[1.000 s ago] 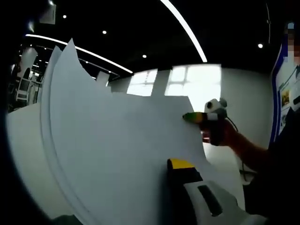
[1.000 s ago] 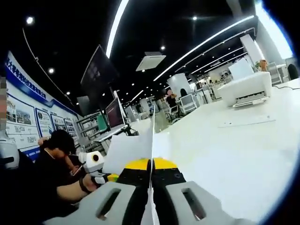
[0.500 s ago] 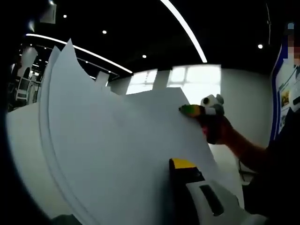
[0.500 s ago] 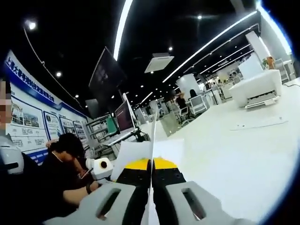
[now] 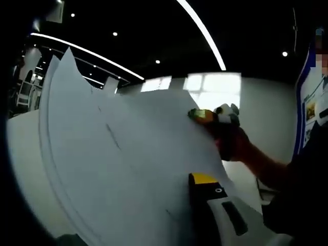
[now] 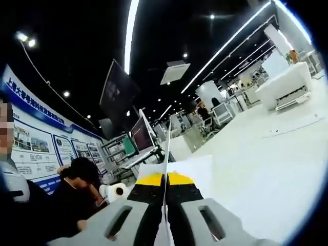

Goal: Organize the stack of printing papers by aligning and flattening the scattered papers on the table

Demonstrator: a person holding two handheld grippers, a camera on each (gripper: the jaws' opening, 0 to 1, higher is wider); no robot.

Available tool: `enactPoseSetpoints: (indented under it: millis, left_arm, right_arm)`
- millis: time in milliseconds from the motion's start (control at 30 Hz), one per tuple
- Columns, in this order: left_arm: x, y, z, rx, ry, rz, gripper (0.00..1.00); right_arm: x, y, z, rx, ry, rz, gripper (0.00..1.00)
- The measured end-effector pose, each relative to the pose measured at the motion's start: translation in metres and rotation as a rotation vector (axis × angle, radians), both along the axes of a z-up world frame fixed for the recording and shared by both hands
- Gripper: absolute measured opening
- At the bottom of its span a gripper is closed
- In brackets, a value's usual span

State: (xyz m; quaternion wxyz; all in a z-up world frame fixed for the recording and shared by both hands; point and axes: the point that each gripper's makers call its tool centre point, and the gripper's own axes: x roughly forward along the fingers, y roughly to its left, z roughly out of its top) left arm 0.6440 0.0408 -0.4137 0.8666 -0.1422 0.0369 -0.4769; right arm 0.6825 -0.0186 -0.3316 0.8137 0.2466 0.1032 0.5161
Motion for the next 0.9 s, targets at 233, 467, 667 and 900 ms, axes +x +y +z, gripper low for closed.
enactPoseSetpoints:
  millis: [233, 467, 667, 900]
  left_arm:
    - [-0.001, 0.000, 0.001, -0.004, -0.003, -0.002, 0.26]
    - [-0.001, -0.001, 0.002, -0.010, -0.005, -0.003, 0.26]
    - [-0.002, -0.001, 0.002, -0.010, -0.004, -0.004, 0.26]
    - [-0.002, -0.001, 0.002, -0.010, -0.004, -0.003, 0.26]
  right_arm:
    - [0.004, 0.008, -0.002, 0.139, 0.085, 0.002, 0.00]
    - [0.011, 0.012, -0.007, 0.204, 0.142, -0.001, 0.00]
    - [0.011, 0.019, -0.006, 0.217, 0.157, 0.012, 0.00]
    - [0.011, 0.027, -0.009, 0.225, 0.169, 0.018, 0.00]
